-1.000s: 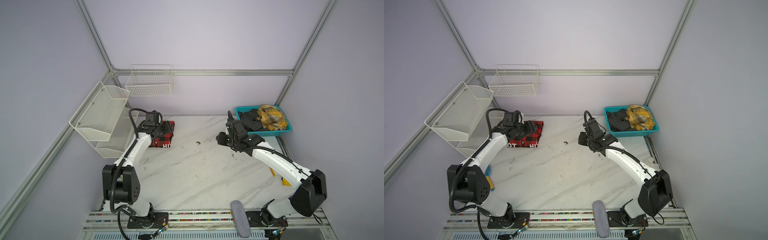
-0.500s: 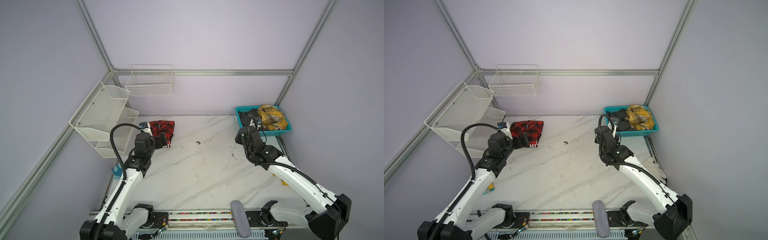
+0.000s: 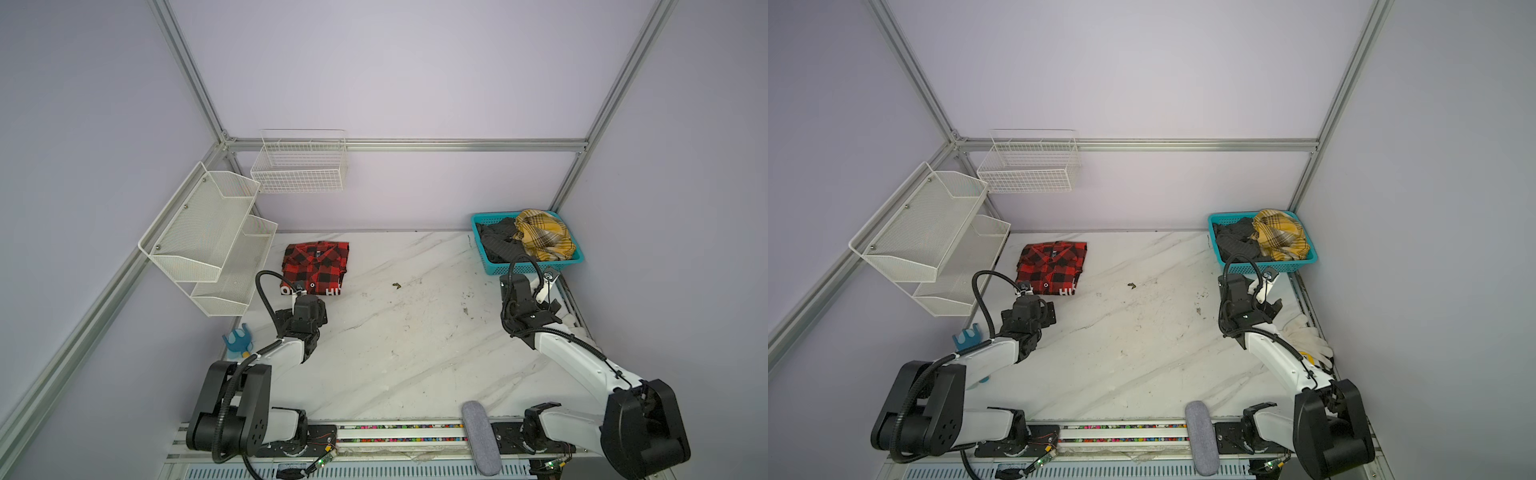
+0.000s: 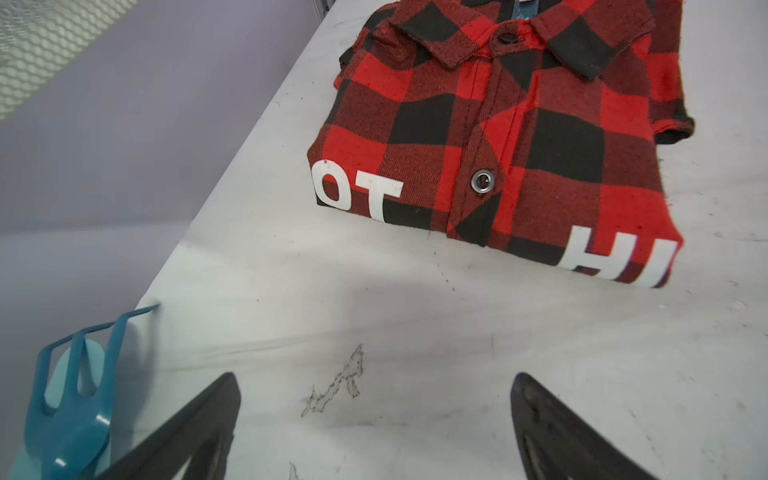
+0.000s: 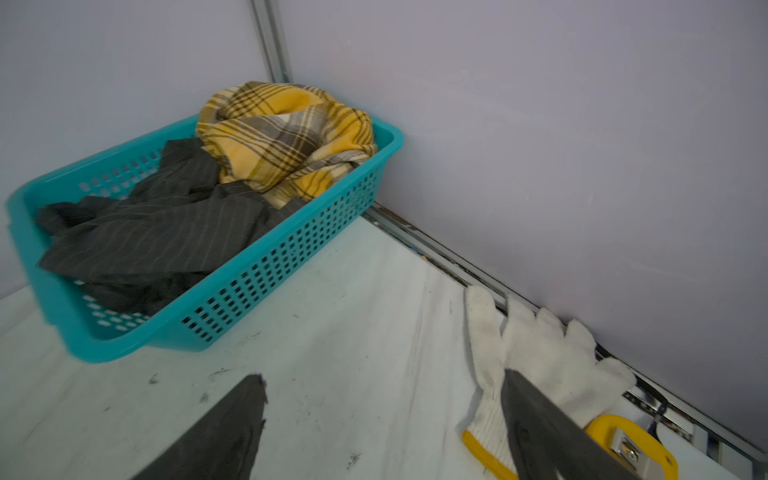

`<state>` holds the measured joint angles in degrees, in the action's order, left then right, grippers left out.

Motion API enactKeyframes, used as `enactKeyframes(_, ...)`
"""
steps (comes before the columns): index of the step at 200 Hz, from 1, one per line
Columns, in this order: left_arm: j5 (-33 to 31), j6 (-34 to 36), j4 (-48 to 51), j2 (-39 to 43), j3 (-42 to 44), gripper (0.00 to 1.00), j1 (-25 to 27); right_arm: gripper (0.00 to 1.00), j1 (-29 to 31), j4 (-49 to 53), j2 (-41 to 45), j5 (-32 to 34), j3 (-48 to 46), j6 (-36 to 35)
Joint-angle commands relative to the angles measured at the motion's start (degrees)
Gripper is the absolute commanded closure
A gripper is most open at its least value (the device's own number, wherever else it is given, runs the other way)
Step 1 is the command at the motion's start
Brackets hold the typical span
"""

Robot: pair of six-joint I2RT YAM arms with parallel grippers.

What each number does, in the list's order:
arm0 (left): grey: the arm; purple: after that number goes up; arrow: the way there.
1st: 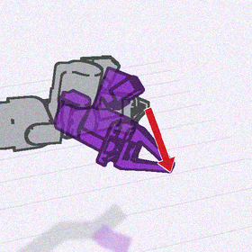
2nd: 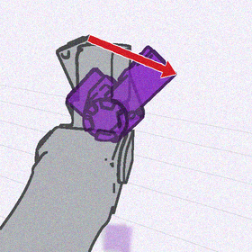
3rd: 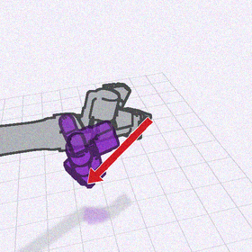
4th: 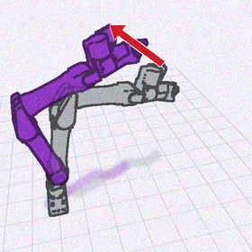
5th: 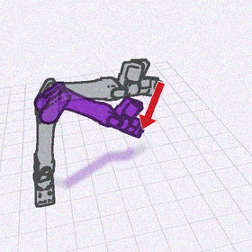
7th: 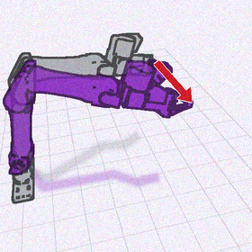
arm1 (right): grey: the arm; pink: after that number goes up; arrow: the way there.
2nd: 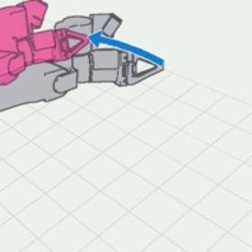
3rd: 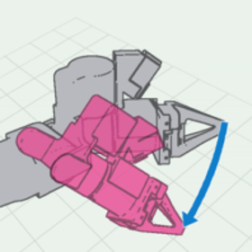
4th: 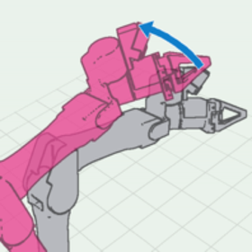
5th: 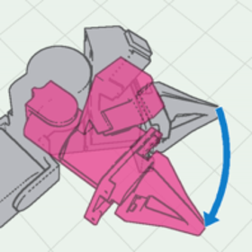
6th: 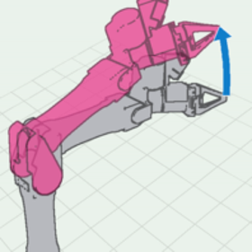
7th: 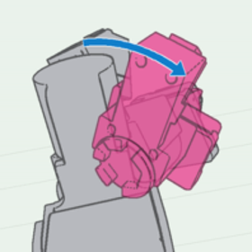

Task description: Fold and stack the long sleeve shirts

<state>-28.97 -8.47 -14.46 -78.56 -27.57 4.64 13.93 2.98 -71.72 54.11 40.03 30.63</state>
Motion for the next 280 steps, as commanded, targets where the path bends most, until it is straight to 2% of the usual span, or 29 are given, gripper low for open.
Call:
enactKeyframes(1,2.24,3.65,-13.52,-0.95,-0.49,0.00,-1.95,0.08,-3.01,-7.46,-3.37,5.79,-2.87,0.77)
enactKeyframes(25,5.42,3.42,-19.07,-1.94,0.25,0.00,-4.22,0.08,-3.56,-25.67,-5.69,4.94,-8.87,-8.92)
enactKeyframes(50,8.98,2.80,-20.58,-4.27,-0.15,0.00,-5.98,0.07,-4.48,-50.19,-5.43,-6.87,-17.88,-17.59)
enactKeyframes(72,10.65,3.16,-17.86,-5.72,-2.28,0.00,-6.01,0.03,-5.02,-62.85,-6.71,-12.24,-21.11,-21.23)
enactKeyframes(80,11.77,3.57,-17.32,-6.33,-3.01,0.00,-6.01,0.03,-5.93,-66.20,-9.86,-15.13,-21.02,-22.17)
enactKeyframes(97,13.99,2.32,-17.17,-7.40,-3.84,0.00,-6.52,0.03,-7.30,-70.09,-16.41,-21.85,-17.46,-23.88)
enactKeyframes(112,17.21,5.26,-28.21,-9.67,0.01,0.00,-6.60,0.03,-7.43,-74.31,-23.35,-28.66,-14.24,-26.62)
enactKeyframes(126,18.84,4.83,-26.73,-8.80,0.32,0.00,-6.52,0.03,-7.43,-77.86,-29.50,-34.07,-12.19,-31.20)
enactKeyframes(135,18.95,4.44,-28.58,-8.58,1.42,0.00,-6.50,0.03,-7.62,-77.14,-29.43,-38.50,-12.95,-30.39)
enactKeyframes(146,19.31,4.78,-34.06,-9.61,4.08,0.00,-6.59,0.03,-7.69,-82.85,-31.27,-38.35,-14.03,-32.38)
enactKeyframes(162,20.22,6.61,-41.31,-11.77,6.35,0.00,-6.41,0.03,-7.70,-79.43,-30.46,-38.58,-13.37,-31.58)
enactKeyframes(184,20.29,6.30,-38.31,-11.13,5.49,0.00,-6.47,0.03,-7.74,-80.12,-30.78,-38.55,-13.46,-31.51)
enactKeyframes(280,20.95,7.33,-38.80,-11.04,5.70,0.00,-6.28,0.03,-7.69,-81.40,-30.49,-38.01,-14.10,-32.21)
